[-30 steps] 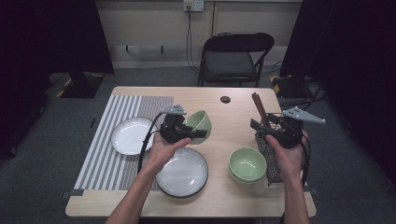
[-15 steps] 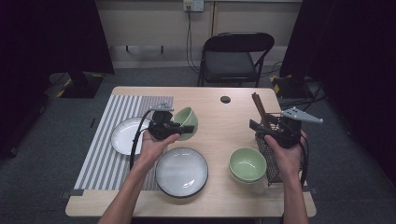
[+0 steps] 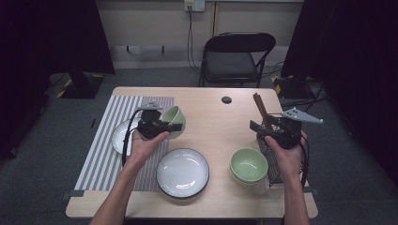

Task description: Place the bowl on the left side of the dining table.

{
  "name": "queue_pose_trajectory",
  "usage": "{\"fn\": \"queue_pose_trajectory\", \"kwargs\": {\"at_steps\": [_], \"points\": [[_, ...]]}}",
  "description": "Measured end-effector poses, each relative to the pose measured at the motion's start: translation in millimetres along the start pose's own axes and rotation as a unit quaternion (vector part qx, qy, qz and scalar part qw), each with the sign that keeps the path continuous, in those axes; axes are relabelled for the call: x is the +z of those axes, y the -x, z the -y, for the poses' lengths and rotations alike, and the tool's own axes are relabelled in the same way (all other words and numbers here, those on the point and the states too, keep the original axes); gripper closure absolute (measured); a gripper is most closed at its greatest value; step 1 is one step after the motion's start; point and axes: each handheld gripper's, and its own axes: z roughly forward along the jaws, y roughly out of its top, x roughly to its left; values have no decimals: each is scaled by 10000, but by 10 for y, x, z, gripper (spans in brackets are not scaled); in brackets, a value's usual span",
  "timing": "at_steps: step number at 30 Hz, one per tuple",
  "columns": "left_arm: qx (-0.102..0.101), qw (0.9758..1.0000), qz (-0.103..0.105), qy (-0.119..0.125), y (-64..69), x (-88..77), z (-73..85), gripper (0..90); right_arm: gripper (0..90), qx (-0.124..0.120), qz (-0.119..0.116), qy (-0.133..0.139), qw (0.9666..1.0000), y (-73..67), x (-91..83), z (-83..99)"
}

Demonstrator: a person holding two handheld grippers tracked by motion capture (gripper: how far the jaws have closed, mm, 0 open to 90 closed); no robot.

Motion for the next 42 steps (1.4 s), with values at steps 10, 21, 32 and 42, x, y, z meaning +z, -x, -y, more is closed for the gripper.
{"fn": "queue_pose_trajectory", "kwargs": {"at_steps": [10, 21, 32, 42], "points": [[-164, 9996, -222, 38, -145, -120, 64, 832, 265, 4, 10, 2, 10000, 14, 2, 2], [-357, 9970, -685, 94, -347, -274, 174, 832, 265, 0, 1, -68, 10000, 2, 39, 21], [-498, 9941, -956, 96, -525, -398, 283, 832, 265, -9, 1, -89, 10000, -8, 44, 22], [-743, 9893, -1255, 69, -690, -432, 430, 832, 265, -20, 0, -117, 9999, -6, 56, 26]]}}
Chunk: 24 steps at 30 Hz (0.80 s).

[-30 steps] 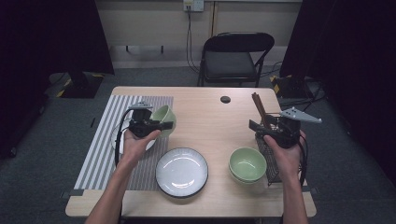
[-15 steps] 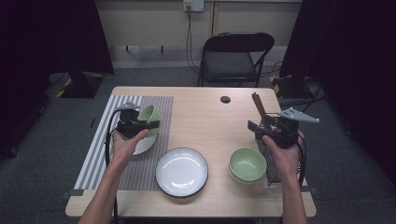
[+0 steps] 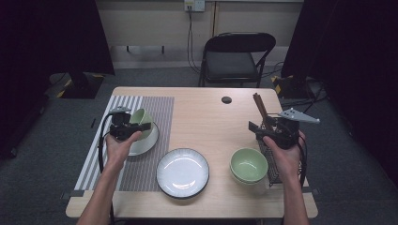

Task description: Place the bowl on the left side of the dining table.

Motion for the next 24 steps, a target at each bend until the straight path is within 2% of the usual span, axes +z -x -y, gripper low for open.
{"fn": "queue_pose_trajectory", "kwargs": {"at_steps": [4, 9, 15, 18, 24], "points": [[-101, 9998, -107, -95, -84, 28, 71, 831, 265, -10, 7, -8, 10000, -4, -3, -1], [-97, 9995, -235, -211, -155, 40, 127, 831, 265, 10, 33, 4, 10000, 8, -15, -5], [-129, 9992, -329, -207, -208, 54, 156, 830, 265, 9, 24, -14, 10000, 1, -7, -3], [-144, 9993, -271, -207, -219, 67, 165, 829, 265, -9, 27, -21, 10000, -3, -3, -2], [-151, 9990, -345, -244, -248, 76, 183, 828, 265, -4, 35, 17, 10000, 3, -24, -9]]}}
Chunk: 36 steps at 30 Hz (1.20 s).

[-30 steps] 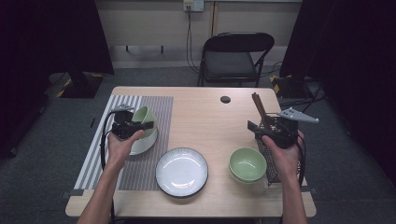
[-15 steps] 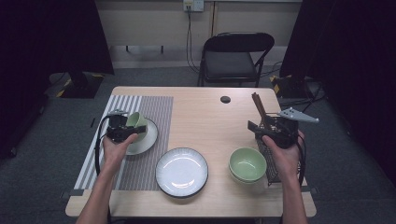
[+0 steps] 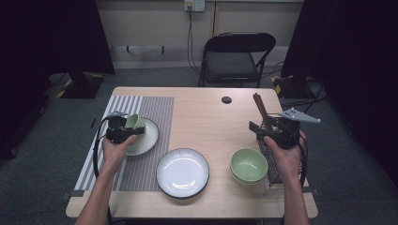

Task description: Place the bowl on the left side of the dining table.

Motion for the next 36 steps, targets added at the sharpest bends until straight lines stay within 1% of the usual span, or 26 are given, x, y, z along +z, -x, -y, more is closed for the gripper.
{"fn": "queue_pose_trajectory", "kwargs": {"at_steps": [4, 7, 11, 14, 17, 19, 23, 24, 26, 29, 31, 34, 36], "points": [[-51, 10000, 30, 8, -25, 24, 43, 829, 265, 14, 8, -16, 10000, -3, 8, 4], [-40, 10000, 0, 17, -22, 21, 46, 830, 265, -1, 2, -20, 10000, -14, 14, 4], [-47, 10000, 62, 40, -27, 32, 60, 830, 265, -4, 10, -29, 10000, -18, 20, 4], [-72, 9998, 169, 79, -25, 62, 82, 831, 265, -7, 2, -39, 10000, -20, 23, 5], [7, 9998, 216, 32, 12, 94, 75, 830, 265, -6, 2, -45, 10000, -19, 24, 7], [30, 9996, 290, 18, 35, 116, 73, 825, 269, -13, -8, -41, 10000, -15, 23, 7], [106, 9996, 250, -39, 74, 147, 78, 820, 269, -8, -6, -37, 10000, -9, 17, 8], [146, 9995, 261, -94, 73, 147, 81, 819, 269, 2, 0, -39, 10000, -10, 13, 8], [131, 9995, 283, -102, 83, 149, 103, 816, 268, 15, -48, -29, 10000, -8, 7, 6], [115, 9995, 302, -52, 91, 151, 145, 810, 268, 11, -39, -42, 10000, -7, 5, 6], [149, 9994, 316, -52, 98, 156, 170, 803, 268, 12, -30, -48, 10000, -7, 7, 7], [99, 9991, 397, -62, 85, 159, 193, 787, 268, 5, -42, -48, 10000, -13, 13, 7], [117, 9992, 382, -59, 94, 162, 194, 787, 268, 2, -57, -61, 10000, -20, 21, 8]]}}
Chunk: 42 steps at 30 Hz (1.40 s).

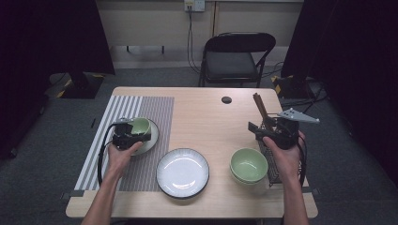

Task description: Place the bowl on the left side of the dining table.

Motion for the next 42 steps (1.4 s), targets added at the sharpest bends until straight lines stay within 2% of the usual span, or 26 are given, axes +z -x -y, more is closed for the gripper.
{"fn": "queue_pose_trajectory", "kwargs": {"at_steps": [5, 8, 15, 20, 25, 28, 29, 32, 35, 37, 39, 42], "points": [[56, 10000, 9, -79, 8, 11, 14, 777, 268, -6, -6, -16, 10000, -6, 11, 2], [33, 10000, -36, -11, 17, 12, 44, 772, 268, 10, 4, 2, 10000, 2, -4, 0], [46, 9998, -120, -116, 0, 44, 84, 744, 268, 7, 24, 13, 10000, 8, -13, -1], [23, 9999, -72, -154, -16, 48, 94, 726, 268, -6, 17, -10, 10000, -2, 3, 1], [-29, 10000, -2, -78, -25, 43, 77, 729, 268, -9, 15, -13, 10000, -5, 6, 3], [-57, 9999, 100, -73, -38, 13, 57, 687, 268, -3, 22, -8, 10000, 0, 1, 2], [-11, 9999, 105, -50, -35, -5, 54, 677, 268, 6, 16, -12, 10000, 2, 0, 2], [127, 9999, 115, -24, -26, -46, 57, 707, 268, 2, 22, 0, 10000, 2, -3, 1], [92, 9998, 162, -17, -38, -57, 71, 720, 268, 1, 25, 2, 10000, 1, -5, 0], [171, 9997, 181, -63, -56, -64, 81, 776, 268, 3, 26, 6, 10000, -1, -5, 0], [98, 9995, 284, -38, -84, -70, 83, 782, 268, -1, 35, -3, 10000, -3, -3, 0], [-8, 9995, 329, -39, -106, -74, 80, 783, 268, -11, 34, -13, 10000, -5, 2, 2]]}}
